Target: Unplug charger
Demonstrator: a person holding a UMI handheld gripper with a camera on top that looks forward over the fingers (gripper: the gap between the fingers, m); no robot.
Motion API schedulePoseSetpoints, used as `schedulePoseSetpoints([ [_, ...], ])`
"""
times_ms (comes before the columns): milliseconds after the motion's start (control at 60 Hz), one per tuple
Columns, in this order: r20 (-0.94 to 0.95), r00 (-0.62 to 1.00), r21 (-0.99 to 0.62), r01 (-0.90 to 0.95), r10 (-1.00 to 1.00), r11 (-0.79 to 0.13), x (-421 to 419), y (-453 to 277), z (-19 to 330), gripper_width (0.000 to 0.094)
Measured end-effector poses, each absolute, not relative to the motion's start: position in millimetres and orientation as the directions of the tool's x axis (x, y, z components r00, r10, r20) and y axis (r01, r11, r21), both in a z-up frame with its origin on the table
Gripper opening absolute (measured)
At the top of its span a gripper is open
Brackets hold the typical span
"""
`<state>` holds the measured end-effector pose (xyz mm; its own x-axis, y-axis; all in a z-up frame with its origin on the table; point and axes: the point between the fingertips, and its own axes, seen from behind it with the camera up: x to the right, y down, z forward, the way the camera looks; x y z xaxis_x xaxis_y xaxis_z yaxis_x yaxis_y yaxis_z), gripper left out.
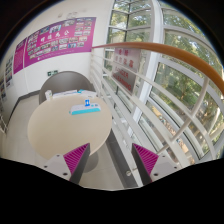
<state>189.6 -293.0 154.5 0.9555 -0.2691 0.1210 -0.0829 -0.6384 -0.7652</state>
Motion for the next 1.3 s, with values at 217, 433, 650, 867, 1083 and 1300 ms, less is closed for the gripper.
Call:
schedulePoseSetpoints([
  [217, 0.051, 0.988, -0.824, -0.041, -0.146, -0.565, 137.7, -146.3, 116.8, 0.0855],
  [433, 0.073, 0.997, -0.852, 0.045, -0.033, -0.522, 134.5, -6.5, 89.9, 0.0857],
  [650, 0.014, 1.000, -0.846, 0.018, 0.011, -0.533, 140.0, 85.3, 40.3, 0.0759],
  [867, 0.039, 0.999, -0.859, 0.051, 0.034, -0.510, 141.6, 112.3, 19.5, 0.0260],
  [1083, 0.004, 0.999, -0.861, 0.028, 0.048, -0.507, 138.9, 114.2, 23.9, 0.0116],
  [1300, 0.113, 0.992, -0.950, 0.126, 0.062, -0.285, 134.3, 128.6, 123.2, 0.0096],
])
